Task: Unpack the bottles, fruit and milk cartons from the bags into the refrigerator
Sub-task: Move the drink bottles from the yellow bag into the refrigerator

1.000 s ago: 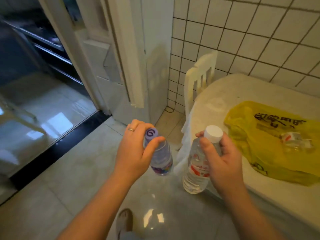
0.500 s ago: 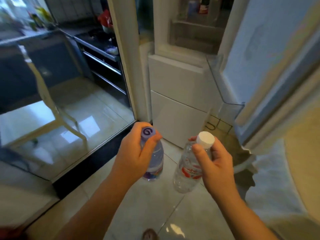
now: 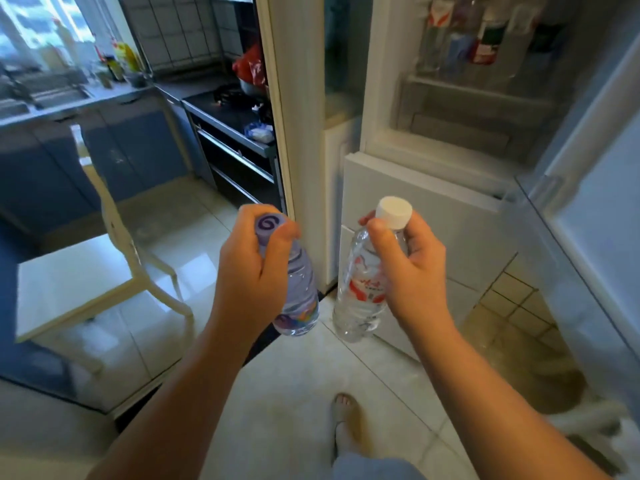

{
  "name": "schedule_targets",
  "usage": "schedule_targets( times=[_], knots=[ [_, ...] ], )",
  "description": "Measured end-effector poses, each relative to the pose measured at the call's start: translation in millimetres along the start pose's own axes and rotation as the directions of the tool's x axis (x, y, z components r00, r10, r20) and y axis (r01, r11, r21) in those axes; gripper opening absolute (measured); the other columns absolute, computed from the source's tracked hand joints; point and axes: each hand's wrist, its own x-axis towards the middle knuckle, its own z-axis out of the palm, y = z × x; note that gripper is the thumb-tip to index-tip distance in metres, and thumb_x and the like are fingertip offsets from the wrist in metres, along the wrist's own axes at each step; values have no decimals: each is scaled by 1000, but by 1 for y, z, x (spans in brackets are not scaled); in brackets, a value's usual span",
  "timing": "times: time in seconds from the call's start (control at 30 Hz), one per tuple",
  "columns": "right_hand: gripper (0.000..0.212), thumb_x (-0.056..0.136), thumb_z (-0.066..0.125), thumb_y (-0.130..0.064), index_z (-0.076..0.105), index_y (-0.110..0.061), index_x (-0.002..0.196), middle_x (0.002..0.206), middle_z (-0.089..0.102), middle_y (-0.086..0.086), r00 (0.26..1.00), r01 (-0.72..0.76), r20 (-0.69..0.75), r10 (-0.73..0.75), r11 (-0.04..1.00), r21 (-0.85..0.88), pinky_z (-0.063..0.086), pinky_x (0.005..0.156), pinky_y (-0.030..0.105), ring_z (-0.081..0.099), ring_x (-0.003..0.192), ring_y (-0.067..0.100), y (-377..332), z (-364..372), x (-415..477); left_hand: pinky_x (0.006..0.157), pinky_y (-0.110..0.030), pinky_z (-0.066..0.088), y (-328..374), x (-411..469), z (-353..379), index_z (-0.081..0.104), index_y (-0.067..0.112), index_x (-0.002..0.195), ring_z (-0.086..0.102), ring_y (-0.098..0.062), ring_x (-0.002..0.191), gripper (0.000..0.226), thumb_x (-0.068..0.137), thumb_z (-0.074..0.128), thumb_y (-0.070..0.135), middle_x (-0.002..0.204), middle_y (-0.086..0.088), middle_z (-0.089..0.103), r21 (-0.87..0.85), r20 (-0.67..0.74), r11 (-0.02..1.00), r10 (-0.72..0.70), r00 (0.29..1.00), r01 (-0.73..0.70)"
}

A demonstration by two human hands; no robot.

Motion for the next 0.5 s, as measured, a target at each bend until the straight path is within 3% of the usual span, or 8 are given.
schedule_targets(
  times=[0.13, 0.33, 0.43, 0.5],
  knots=[
    [42, 81, 61, -45, 66, -11, 105, 84, 68, -14, 997, 71, -38, -71, 997, -2, 53, 71, 18, 66, 80, 3, 17, 14, 96, 68, -12, 48, -25, 82, 29, 55, 7, 98, 64, -11, 75, 27, 98, 44, 32, 81, -3, 65, 2, -55, 996, 92, 994, -92],
    [33, 83, 63, -46, 66, -21, 103, 92, 70, -3, 985, 137, -106, -139, 990, -24, 58, 77, 31, 68, 88, 15, 37, 7, 230, 68, -15, 50, -50, 210, 94, 53, 20, 94, 65, -16, 75, 18, 94, 45, 36, 83, -7, 66, -80, -79, 980, 178, 981, -184],
    [21, 86, 65, -39, 65, -25, 101, 90, 70, -8, 970, 180, -159, -186, 982, -52, 57, 77, 26, 68, 87, 11, 40, -7, 284, 70, -19, 53, -59, 262, 129, 51, 28, 93, 66, -15, 76, 11, 94, 44, 37, 83, -4, 66, -123, -76, 966, 219, 973, -227],
    [28, 84, 62, -44, 65, -24, 102, 89, 69, -11, 951, 211, -212, -225, 973, -90, 57, 77, 24, 68, 87, 9, 41, -19, 314, 69, -22, 52, -63, 293, 153, 49, 33, 93, 64, -12, 76, 8, 94, 44, 38, 82, 1, 65, -134, -69, 957, 251, 965, -259]
  ],
)
